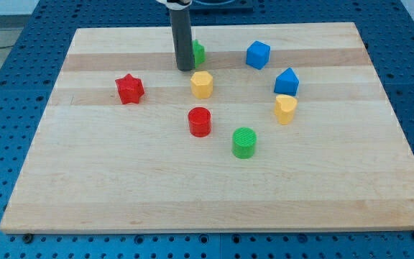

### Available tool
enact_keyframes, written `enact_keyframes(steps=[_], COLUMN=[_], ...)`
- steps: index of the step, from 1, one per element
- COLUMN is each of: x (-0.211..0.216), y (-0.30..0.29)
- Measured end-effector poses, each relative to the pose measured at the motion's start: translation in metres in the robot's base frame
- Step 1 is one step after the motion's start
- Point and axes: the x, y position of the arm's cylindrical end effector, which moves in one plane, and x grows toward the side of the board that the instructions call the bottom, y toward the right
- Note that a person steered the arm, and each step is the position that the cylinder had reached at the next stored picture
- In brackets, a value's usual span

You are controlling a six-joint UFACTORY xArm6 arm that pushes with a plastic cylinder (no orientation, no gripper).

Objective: Push the green star parallel to the top left of the yellow hexagon

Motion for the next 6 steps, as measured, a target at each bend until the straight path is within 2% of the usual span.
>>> enact_keyframes(steps=[3, 5, 6], x=[-0.002, -0.031, -0.031], y=[0.058, 0.056, 0.027])
